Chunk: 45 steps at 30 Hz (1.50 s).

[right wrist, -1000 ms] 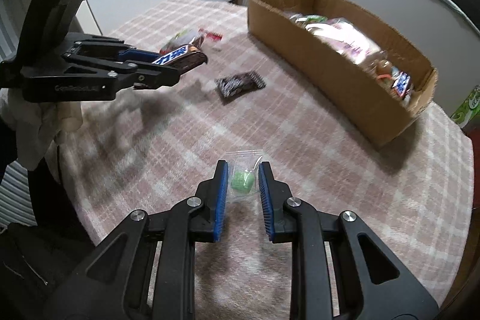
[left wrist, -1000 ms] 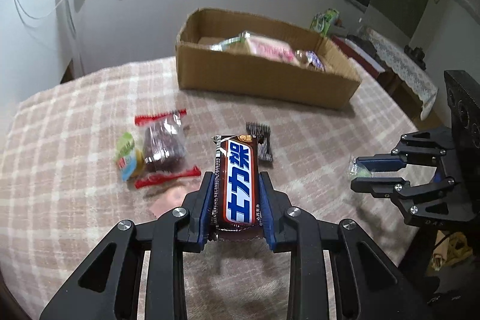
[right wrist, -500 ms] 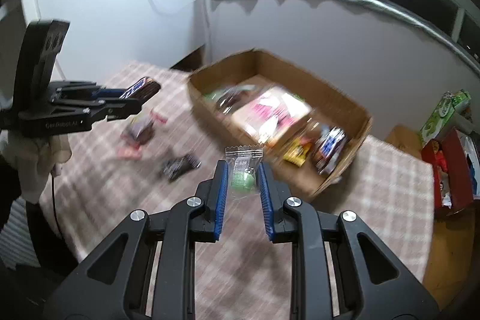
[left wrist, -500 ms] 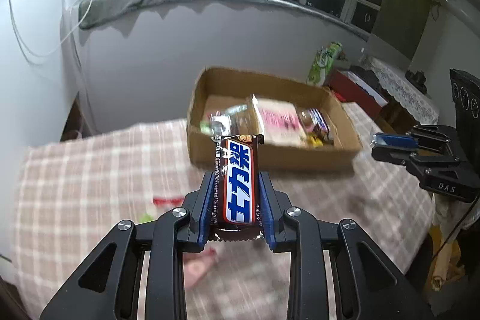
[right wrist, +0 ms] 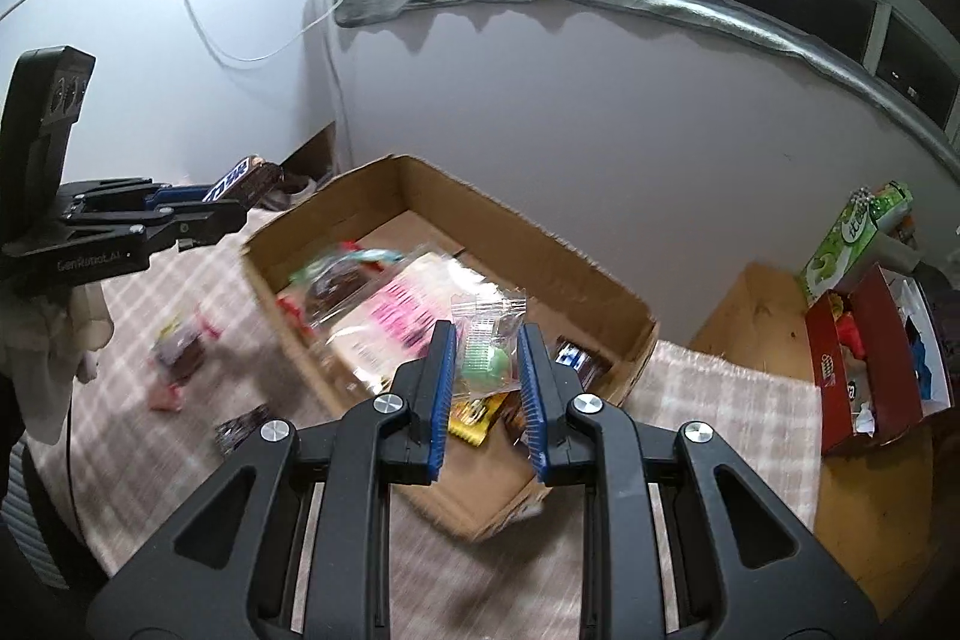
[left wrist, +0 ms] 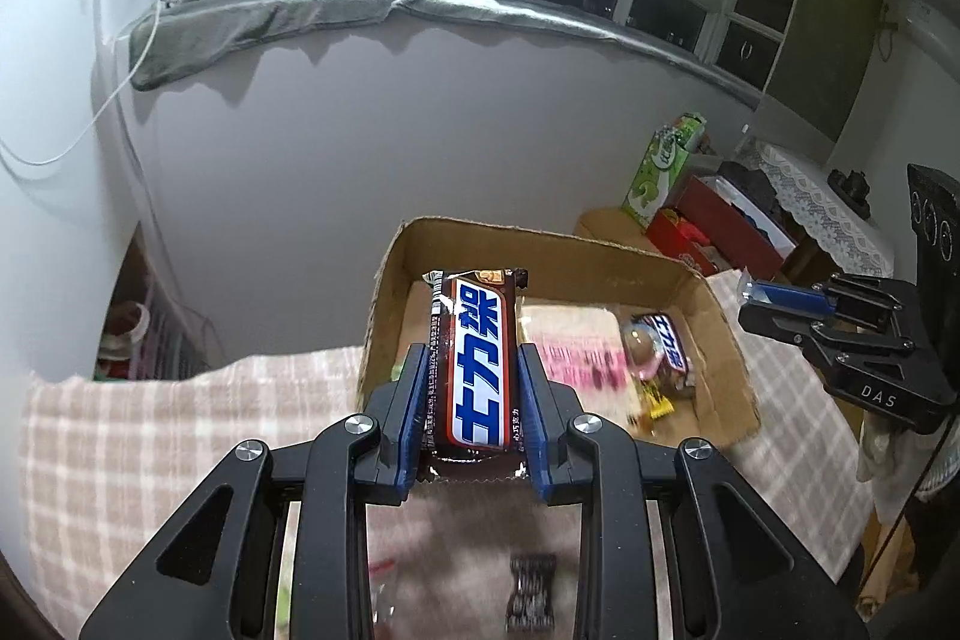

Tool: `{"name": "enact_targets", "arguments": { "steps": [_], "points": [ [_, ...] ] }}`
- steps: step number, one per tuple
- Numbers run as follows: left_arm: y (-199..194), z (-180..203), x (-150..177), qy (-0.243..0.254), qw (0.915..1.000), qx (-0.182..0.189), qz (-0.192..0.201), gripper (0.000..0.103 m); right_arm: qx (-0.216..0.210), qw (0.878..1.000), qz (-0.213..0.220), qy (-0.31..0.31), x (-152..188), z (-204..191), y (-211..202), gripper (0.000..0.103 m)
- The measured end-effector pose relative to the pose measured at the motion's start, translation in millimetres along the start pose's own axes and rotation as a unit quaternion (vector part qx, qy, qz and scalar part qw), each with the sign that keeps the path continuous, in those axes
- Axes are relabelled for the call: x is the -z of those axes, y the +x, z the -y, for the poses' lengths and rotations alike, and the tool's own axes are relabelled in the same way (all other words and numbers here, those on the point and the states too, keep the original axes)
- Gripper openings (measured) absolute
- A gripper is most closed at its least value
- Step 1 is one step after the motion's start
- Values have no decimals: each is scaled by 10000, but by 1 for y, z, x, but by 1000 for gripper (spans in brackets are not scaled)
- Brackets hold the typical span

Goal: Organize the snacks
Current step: 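Carry the chocolate bar and green candy bag into the box and release both, then move both grippers back over the remaining snacks on the table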

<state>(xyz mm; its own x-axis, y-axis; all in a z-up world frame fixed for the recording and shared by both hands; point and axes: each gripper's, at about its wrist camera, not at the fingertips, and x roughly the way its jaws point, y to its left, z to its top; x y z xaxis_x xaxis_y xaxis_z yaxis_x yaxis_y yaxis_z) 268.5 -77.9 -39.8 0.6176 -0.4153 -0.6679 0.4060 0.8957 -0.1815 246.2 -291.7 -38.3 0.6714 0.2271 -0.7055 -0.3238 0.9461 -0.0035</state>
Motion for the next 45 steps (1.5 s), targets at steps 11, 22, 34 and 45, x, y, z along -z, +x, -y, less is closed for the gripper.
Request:
{"name": "enact_targets", "arguments": {
  "steps": [11,22,34,45],
  "points": [
    [46,2,-19,-39,9996,-57,-272,26,28,9992,-164,354,-16,30,49,22],
    [63,8,-20,-20,9988,-139,-477,32,93,9990,-280,334,-12,32,65,49],
    [24,11,-23,-11,9997,-114,-212,32,143,9993,-53,336,-11,24,33,62],
    [-49,4,-8,33,9997,-161,201,32,-26,9997,127,184,-2,-9,-12,62]
  ]
}}
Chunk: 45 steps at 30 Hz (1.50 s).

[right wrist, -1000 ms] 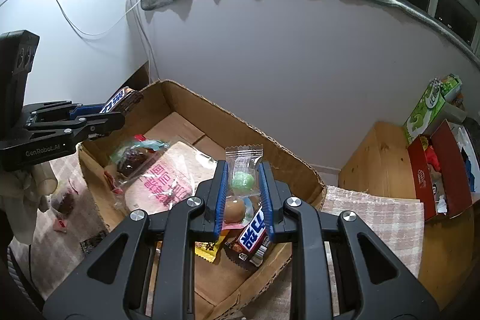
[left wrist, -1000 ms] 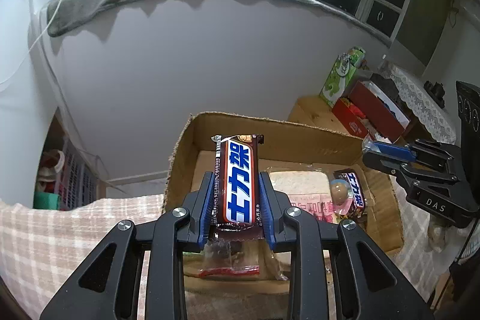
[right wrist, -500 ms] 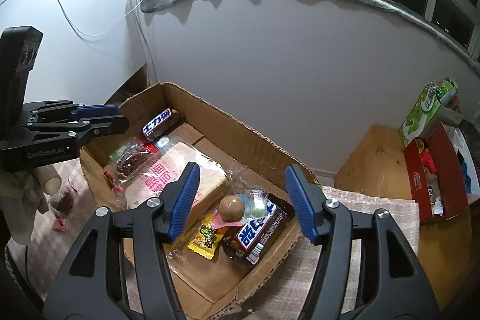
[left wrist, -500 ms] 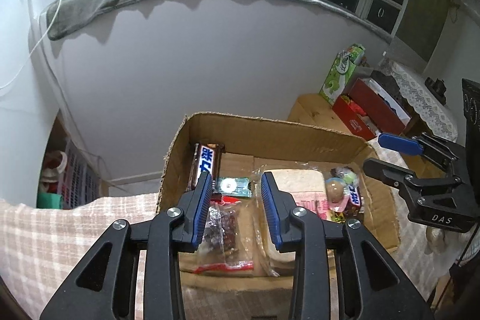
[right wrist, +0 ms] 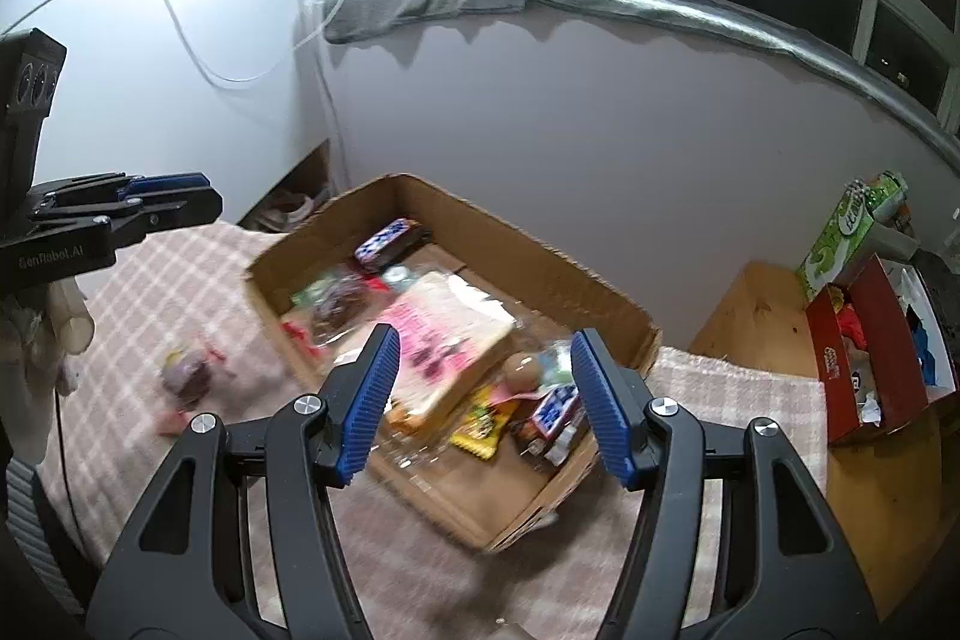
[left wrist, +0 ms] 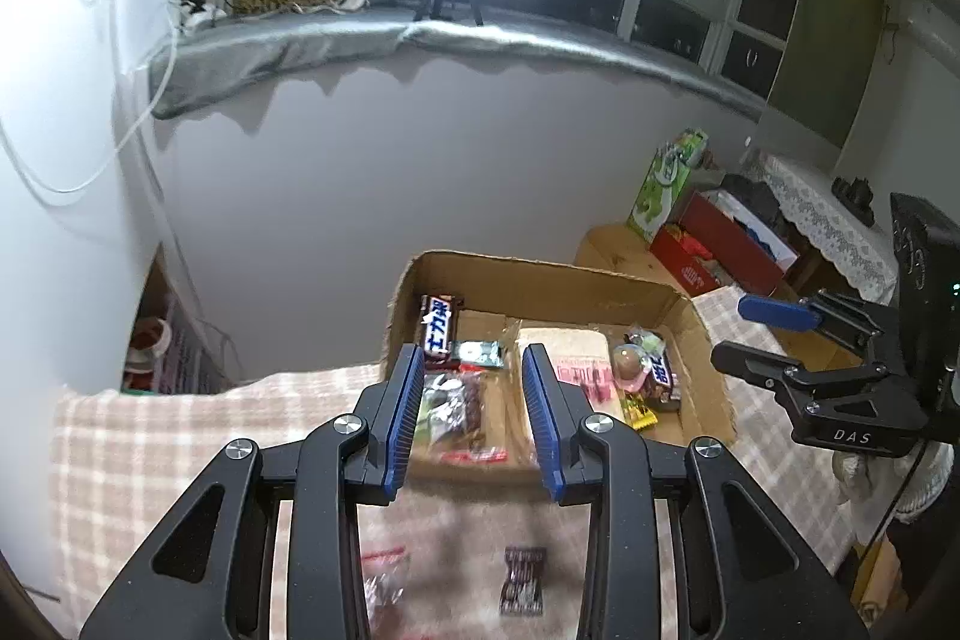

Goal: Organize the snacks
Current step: 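Move both grippers back over the remaining snacks on the table, then grasp the pink candy with the left gripper while the right grasps the dark chocolate packet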

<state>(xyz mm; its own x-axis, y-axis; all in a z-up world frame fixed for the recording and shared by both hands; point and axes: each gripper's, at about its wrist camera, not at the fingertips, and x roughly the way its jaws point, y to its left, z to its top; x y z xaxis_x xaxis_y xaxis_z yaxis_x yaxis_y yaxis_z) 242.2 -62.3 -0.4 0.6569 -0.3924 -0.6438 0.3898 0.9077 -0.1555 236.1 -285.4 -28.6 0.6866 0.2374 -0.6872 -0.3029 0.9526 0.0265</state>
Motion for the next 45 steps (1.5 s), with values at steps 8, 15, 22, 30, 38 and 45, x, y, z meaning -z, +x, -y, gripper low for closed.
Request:
{"name": "enact_targets", "arguments": {
  "steps": [8,15,22,30,38,45],
  "points": [
    [-42,-20,40,-136,9999,-37,82,32,-331,9993,-30,-188,23,-34,-22,62],
    [-60,-42,90,-386,9992,-91,-80,32,-726,9966,-303,-253,50,-66,-20,62],
    [-51,-58,135,-695,9963,-39,-501,32,-863,9936,-670,-303,76,-89,1,62],
    [-26,-47,153,-444,9944,64,-959,32,-973,9883,-1162,169,78,-96,33,62],
    [-2,-39,156,-58,9908,30,-1354,32,-1065,9779,-1710,561,73,-106,68,62],
    [10,-38,155,300,9877,-76,-1534,47,-1072,9712,-2009,699,72,-115,91,52]
  ]
}}
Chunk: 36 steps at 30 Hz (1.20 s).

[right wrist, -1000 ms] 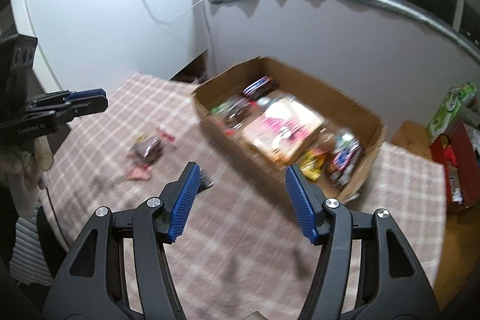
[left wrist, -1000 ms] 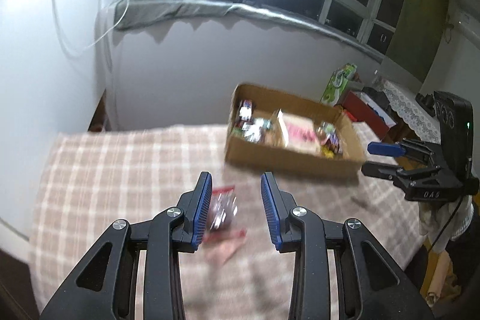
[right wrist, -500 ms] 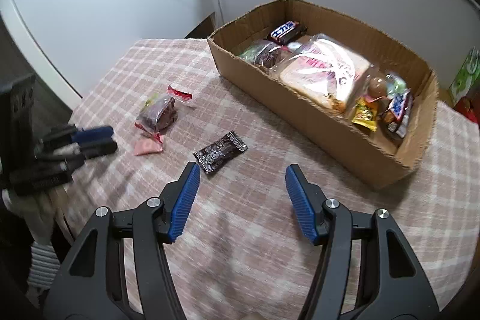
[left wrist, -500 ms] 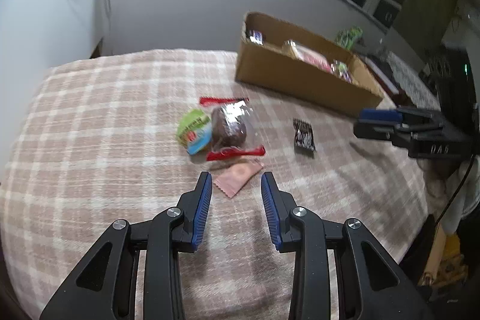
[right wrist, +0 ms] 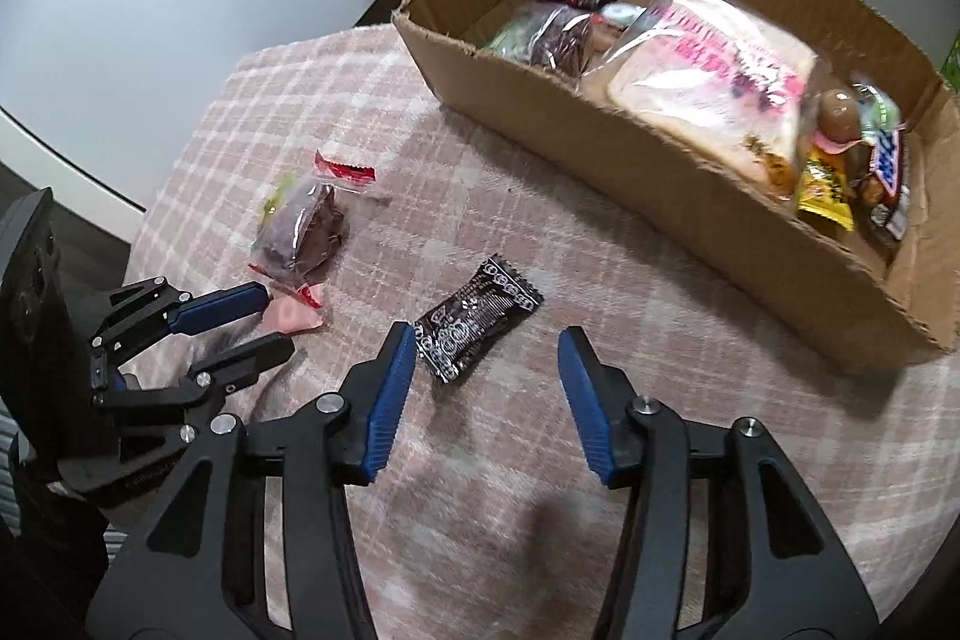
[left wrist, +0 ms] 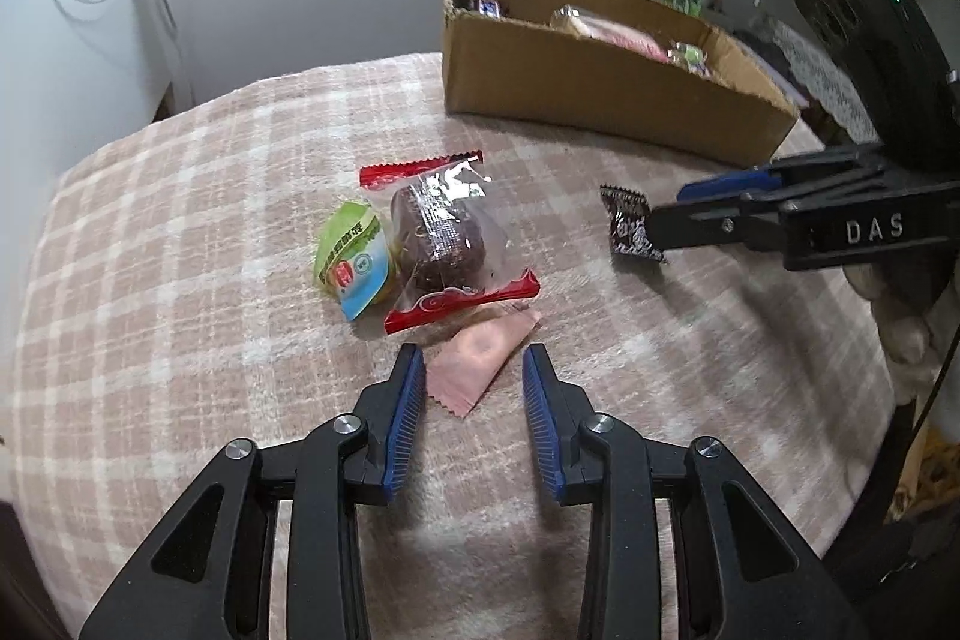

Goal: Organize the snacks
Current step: 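Grasp the pink candy with the left gripper while the right grasps the dark chocolate packet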

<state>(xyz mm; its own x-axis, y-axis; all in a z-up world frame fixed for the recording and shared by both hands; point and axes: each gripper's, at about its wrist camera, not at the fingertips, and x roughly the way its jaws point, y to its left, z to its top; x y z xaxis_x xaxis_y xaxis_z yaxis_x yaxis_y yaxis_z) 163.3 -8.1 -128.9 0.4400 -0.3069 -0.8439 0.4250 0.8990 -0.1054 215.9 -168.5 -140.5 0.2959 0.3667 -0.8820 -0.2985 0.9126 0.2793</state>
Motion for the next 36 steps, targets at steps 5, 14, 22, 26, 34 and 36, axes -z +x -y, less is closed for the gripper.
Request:
{"name": "enact_targets", "arguments": {
  "steps": [5,14,22,26,34,36],
  "points": [
    [3,1,-1,172,9998,-76,-19,50,24,9998,-96,143,-8,-4,12,46],
    [6,12,3,419,9987,-271,81,35,631,9971,-99,-411,-13,-29,22,34],
    [11,29,4,617,9976,-278,112,18,625,9961,-168,-608,-4,-28,18,25],
    [9,30,8,424,9988,-154,179,18,549,9966,-100,-615,10,-20,12,24],
    [-2,33,14,175,9991,2,374,18,322,9984,126,-453,35,-3,-4,24],
    [-5,34,14,159,9991,34,397,18,338,9983,174,-437,36,0,-6,24]
  ]
}}
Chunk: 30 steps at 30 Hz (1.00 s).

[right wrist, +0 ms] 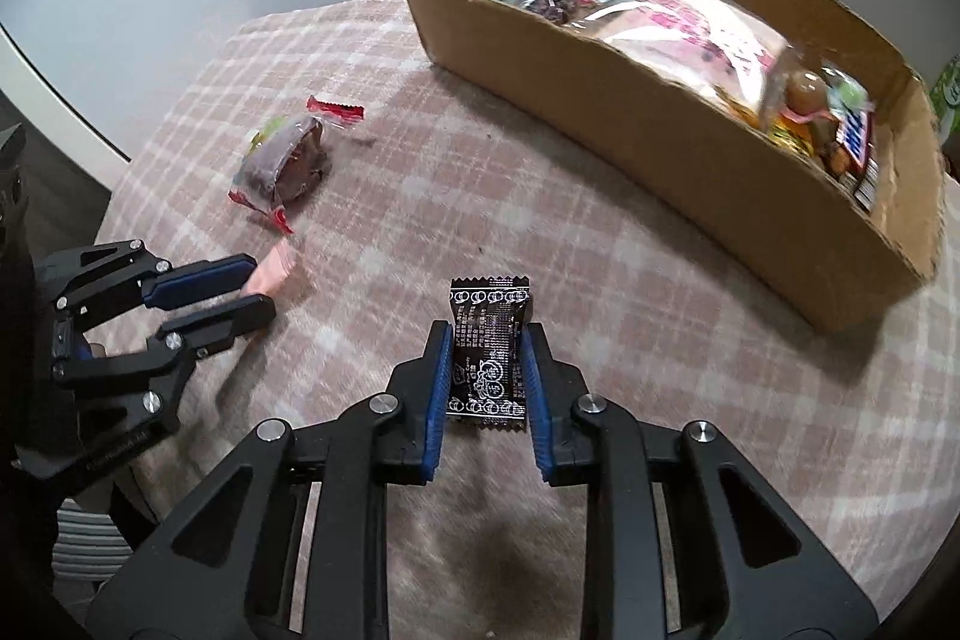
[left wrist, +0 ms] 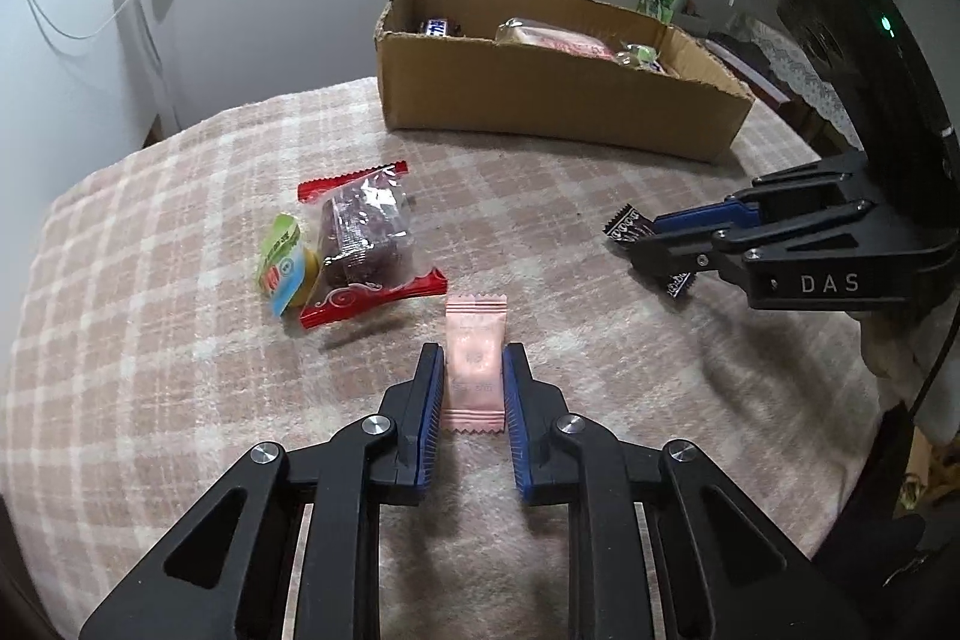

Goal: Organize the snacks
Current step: 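Grasp the pink candy with the left gripper while the right grasps the dark chocolate packet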

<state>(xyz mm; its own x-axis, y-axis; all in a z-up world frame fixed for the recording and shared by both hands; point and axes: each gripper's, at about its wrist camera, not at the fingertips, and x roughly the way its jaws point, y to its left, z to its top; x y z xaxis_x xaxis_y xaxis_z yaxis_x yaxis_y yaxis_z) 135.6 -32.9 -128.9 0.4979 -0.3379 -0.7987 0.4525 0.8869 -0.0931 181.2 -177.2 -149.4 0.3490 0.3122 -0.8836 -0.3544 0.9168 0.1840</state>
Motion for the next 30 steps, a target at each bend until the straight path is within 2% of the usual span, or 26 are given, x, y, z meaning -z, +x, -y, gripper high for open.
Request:
{"name": "enact_targets", "arguments": {
  "steps": [5,17,30],
  "points": [
    [-15,8,-3,-16,9997,15,239,18,17,9999,153,75,11,11,-16,24],
    [-40,37,-32,320,9968,24,729,18,148,9976,677,-8,17,14,-66,24],
    [-48,25,-66,93,9940,58,1093,18,357,9922,1189,152,2,42,-109,24]
  ]
}}
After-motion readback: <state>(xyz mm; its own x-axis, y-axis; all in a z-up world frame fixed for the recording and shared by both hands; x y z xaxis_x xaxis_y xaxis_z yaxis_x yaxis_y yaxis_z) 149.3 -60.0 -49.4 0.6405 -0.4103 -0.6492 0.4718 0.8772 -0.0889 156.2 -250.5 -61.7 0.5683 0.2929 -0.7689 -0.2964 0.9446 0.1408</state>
